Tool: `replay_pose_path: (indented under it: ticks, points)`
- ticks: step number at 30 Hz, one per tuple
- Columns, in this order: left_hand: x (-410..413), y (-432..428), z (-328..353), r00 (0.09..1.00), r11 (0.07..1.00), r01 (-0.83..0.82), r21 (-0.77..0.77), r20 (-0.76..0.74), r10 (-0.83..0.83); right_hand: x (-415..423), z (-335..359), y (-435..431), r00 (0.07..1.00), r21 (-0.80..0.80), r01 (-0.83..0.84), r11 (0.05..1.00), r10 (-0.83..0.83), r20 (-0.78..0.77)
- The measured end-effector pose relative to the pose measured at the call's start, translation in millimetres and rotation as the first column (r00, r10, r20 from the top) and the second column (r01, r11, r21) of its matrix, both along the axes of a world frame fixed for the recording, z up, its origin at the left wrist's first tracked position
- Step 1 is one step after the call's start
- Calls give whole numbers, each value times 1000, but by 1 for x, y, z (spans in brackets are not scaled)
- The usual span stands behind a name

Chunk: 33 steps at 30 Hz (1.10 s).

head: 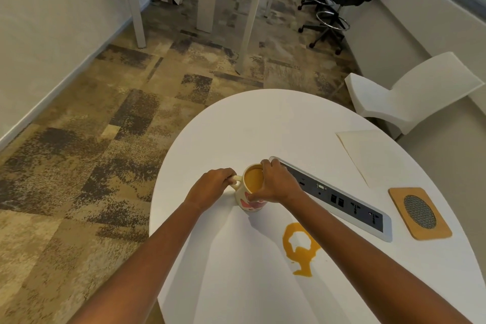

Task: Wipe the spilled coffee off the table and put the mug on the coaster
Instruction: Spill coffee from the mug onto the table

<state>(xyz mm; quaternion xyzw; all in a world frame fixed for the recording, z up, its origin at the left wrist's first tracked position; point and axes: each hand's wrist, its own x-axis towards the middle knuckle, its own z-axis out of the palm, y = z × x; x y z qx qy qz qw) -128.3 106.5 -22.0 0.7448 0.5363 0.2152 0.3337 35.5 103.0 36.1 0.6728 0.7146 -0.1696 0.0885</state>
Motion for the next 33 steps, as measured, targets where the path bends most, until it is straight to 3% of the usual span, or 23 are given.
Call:
replay_pose_path:
  ticks: [5, 11, 15, 17, 22, 28, 33]
  points:
    - [10, -9, 2, 988, 997, -81, -1, 133, 80, 13, 3, -7, 994, -98, 50, 994, -59, -97]
    - [55, -34, 25, 954, 932, -173, 319, 290, 77, 59, -12, -52, 924, -31, 263, 964, -261, -279]
    - [91, -55, 32, 977, 806, 123, 580, 74, -202, 105, -29, -80, 877, 37, 399, 916, -370, -307]
    - [113, -63, 27, 948, 736, 272, 620, -43, -315, 128, -35, -92, 871, 62, 431, 900, -397, -291]
    - [171, -77, 12, 922, 766, 374, 524, -116, -371, 182, -50, -113, 828, 86, 516, 852, -471, -303]
    - [244, -73, -8, 944, 877, 331, 349, -120, -308, 248, -59, -110, 782, 125, 587, 800, -519, -346]
    - [298, -52, -18, 952, 913, 296, 281, -163, -259, 298, -61, -82, 813, 192, 551, 812, -471, -344]
